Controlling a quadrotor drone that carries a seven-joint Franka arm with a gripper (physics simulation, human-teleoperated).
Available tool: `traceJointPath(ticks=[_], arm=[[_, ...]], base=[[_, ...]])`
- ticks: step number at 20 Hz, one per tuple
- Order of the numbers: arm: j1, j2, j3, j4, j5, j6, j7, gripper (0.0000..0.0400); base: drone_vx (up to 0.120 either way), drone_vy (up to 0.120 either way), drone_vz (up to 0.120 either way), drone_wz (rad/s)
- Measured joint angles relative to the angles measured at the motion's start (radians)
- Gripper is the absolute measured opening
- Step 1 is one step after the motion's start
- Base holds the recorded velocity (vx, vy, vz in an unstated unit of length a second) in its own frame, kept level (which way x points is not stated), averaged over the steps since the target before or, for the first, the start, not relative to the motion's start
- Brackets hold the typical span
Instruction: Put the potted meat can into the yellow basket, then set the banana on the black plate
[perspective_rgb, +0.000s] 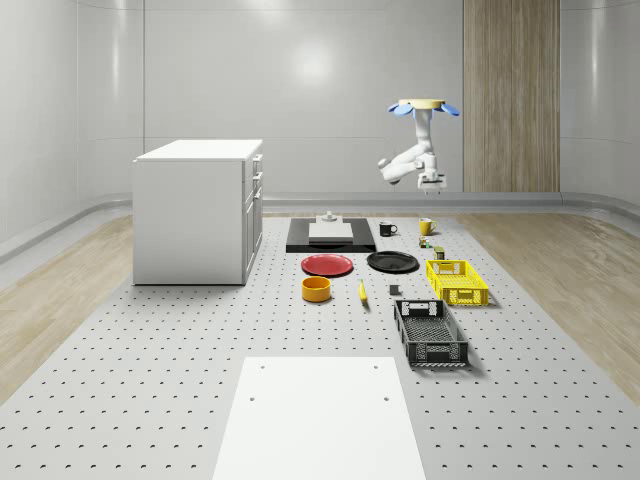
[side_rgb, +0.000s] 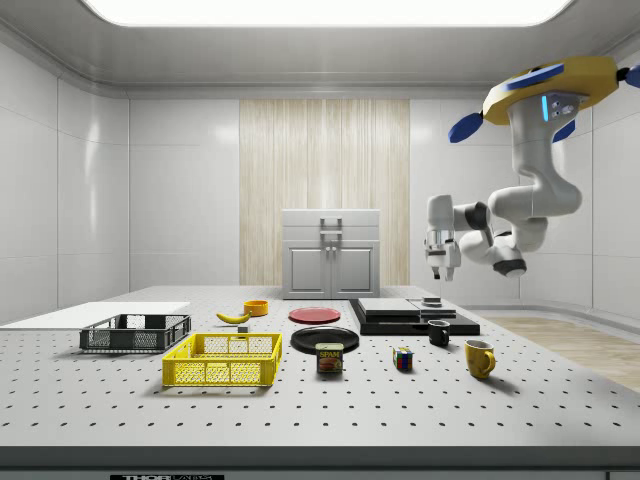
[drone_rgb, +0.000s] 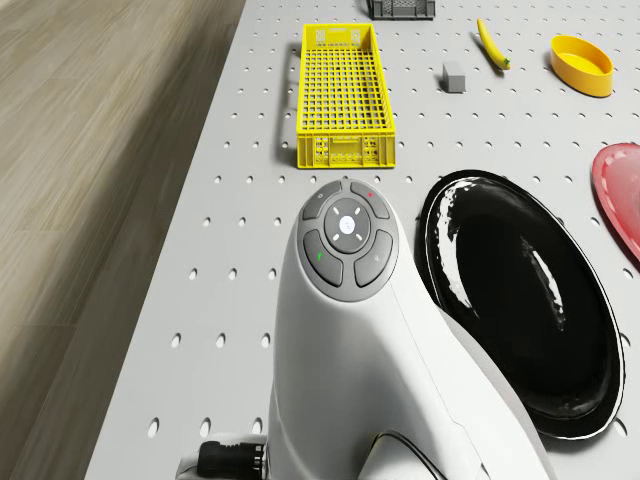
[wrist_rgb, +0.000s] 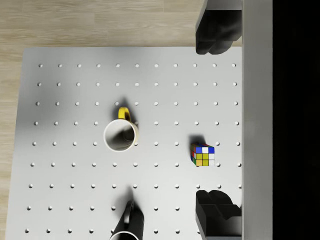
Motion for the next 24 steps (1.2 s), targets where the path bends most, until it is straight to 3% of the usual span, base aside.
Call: traceJointPath(ticks=[14, 24], arm=[[-0.07, -0.083, 0.044, 0.002, 0.021, 0.039, 0.054, 0.04], [-0.091, -0.135, 0.062, 0.005, 0.047, 0.084, 0.073, 0.04]], base=[[0.12, 0.0, -0.12, 0.0], [0.12, -0.064, -0.12, 0.0]])
